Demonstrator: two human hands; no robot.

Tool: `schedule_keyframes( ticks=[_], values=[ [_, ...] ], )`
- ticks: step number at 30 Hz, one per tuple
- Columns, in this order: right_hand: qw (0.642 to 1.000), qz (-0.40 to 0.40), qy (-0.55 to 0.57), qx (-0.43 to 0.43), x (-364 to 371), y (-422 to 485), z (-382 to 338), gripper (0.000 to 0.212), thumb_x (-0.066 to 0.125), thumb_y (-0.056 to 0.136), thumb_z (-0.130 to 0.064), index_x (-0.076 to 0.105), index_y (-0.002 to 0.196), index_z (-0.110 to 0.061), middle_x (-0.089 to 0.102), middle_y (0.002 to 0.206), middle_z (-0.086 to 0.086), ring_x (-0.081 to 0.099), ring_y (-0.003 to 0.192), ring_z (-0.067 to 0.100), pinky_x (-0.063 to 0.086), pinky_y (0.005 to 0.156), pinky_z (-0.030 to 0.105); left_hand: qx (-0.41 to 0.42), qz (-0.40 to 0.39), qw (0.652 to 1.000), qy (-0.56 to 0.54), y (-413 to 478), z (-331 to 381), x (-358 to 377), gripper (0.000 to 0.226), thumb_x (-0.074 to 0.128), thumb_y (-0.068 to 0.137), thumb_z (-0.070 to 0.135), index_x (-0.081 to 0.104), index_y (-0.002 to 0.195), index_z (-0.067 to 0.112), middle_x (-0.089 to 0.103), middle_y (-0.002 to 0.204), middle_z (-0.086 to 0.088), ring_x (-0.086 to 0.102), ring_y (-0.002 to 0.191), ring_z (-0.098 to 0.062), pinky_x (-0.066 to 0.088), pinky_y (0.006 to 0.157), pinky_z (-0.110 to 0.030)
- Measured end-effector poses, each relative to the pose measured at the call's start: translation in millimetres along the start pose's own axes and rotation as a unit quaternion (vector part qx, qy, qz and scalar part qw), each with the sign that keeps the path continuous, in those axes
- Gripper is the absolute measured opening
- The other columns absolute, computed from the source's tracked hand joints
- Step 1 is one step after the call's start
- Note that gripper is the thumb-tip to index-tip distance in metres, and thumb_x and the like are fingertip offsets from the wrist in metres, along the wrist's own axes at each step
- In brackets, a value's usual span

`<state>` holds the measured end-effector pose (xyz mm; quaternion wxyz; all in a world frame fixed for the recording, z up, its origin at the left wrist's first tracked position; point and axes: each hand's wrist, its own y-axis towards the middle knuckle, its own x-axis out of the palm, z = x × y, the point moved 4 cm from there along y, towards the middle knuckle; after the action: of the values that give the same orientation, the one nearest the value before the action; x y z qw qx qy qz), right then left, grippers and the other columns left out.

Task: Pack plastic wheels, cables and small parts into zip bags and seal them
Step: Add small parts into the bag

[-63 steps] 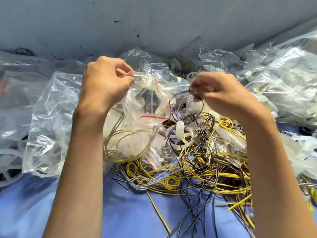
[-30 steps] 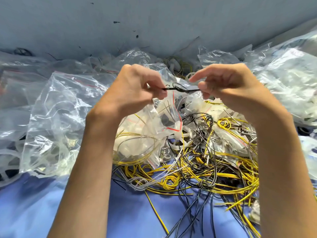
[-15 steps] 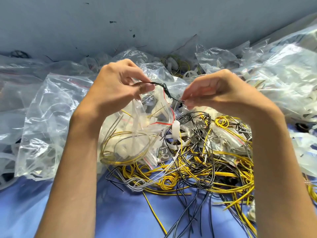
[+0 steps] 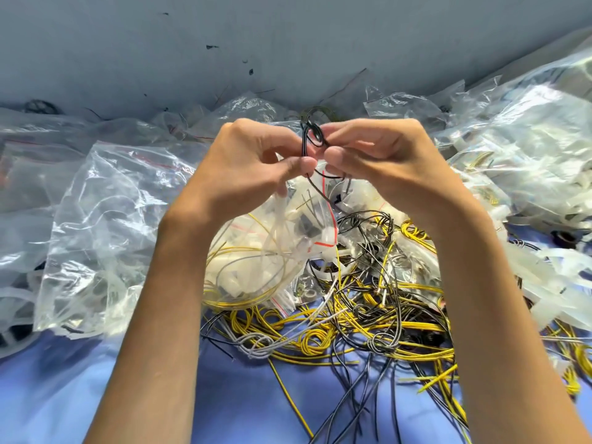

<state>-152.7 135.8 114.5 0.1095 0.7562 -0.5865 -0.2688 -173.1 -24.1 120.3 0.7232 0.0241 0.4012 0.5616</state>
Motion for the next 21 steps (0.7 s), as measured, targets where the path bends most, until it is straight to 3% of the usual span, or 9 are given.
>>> schedule_keyframes(
  ticks=[2,5,7,9,11,13,17,21],
  values=[
    [1.000,-0.017,0.008,0.005,8,0,0,0.006,0.067,0.083,-0.016,0.069,0.088,-0.019,0.072,0.090,0.011,0.064,0.084,0.012,0.053,0.087,0.041,0.006,-0.020,1.000,-0.021,0,3,2,0.005,0.071,0.084,0.020,0.074,0.081,0.019,0.070,0.072,-0.006,0.055,0.049,-0.007,0.046,0.053,-0.018],
    [1.000,-0.017,0.004,0.020,13,3,2,0.005,0.064,0.085,-0.019,0.060,0.087,-0.018,0.066,0.087,0.022,0.062,0.079,0.021,0.052,0.084,0.051,0.009,-0.028,0.999,-0.023,-2,3,3,0.030,0.066,0.083,0.031,0.074,0.087,0.003,0.071,0.073,-0.006,0.055,0.050,-0.007,0.049,0.054,-0.025],
    [0.999,-0.010,0.016,0.045,12,4,5,0.013,0.065,0.087,-0.021,0.052,0.091,-0.018,0.071,0.087,0.011,0.069,0.077,0.026,0.058,0.075,0.045,0.008,-0.027,0.999,-0.018,-2,5,3,0.033,0.065,0.082,0.035,0.074,0.091,0.004,0.067,0.079,-0.008,0.058,0.051,-0.010,0.050,0.055,-0.030],
    [0.997,-0.007,0.025,0.073,10,4,10,0.020,0.066,0.087,-0.023,0.049,0.097,-0.018,0.074,0.087,0.006,0.072,0.073,0.026,0.059,0.068,0.040,0.008,-0.007,1.000,-0.005,-2,5,1,0.030,0.066,0.077,0.041,0.075,0.091,0.017,0.059,0.080,0.003,0.061,0.050,-0.012,0.049,0.053,-0.026],
    [0.996,-0.008,0.030,0.086,9,4,12,0.021,0.068,0.085,-0.024,0.054,0.100,-0.017,0.074,0.082,0.006,0.069,0.069,0.020,0.058,0.063,0.033,0.007,0.007,1.000,0.010,-1,6,-1,0.016,0.070,0.076,0.040,0.072,0.085,0.027,0.055,0.080,0.008,0.061,0.048,-0.010,0.045,0.052,-0.019],
    [0.997,-0.020,-0.010,0.077,10,5,13,0.017,0.070,0.081,-0.028,0.065,0.096,-0.022,0.071,0.074,0.004,0.062,0.063,0.012,0.051,0.061,0.025,-0.003,0.019,0.999,0.027,0,5,-1,0.010,0.076,0.077,0.030,0.073,0.080,0.022,0.054,0.080,0.006,0.060,0.047,-0.006,0.045,0.050,-0.019],
    [0.990,-0.039,-0.122,0.054,7,3,12,0.014,0.071,0.077,-0.043,0.074,0.091,-0.039,0.056,0.064,-0.004,0.044,0.058,0.008,0.037,0.059,0.028,-0.036,0.022,0.998,0.034,-1,3,-1,0.027,0.083,0.067,0.032,0.068,0.082,0.015,0.056,0.075,0.007,0.055,0.050,-0.007,0.036,0.046,-0.013],
    [0.977,-0.056,-0.186,0.085,-3,-2,9,0.026,0.071,0.071,-0.053,0.073,0.094,-0.043,0.053,0.052,-0.008,0.042,0.044,0.001,0.032,0.044,0.012,-0.099,-0.026,0.992,0.076,-3,-8,-5,0.031,0.078,0.075,0.024,0.061,0.101,0.024,0.064,0.092,0.007,0.063,0.068,-0.014,0.047,0.057,-0.017]
  ],
)
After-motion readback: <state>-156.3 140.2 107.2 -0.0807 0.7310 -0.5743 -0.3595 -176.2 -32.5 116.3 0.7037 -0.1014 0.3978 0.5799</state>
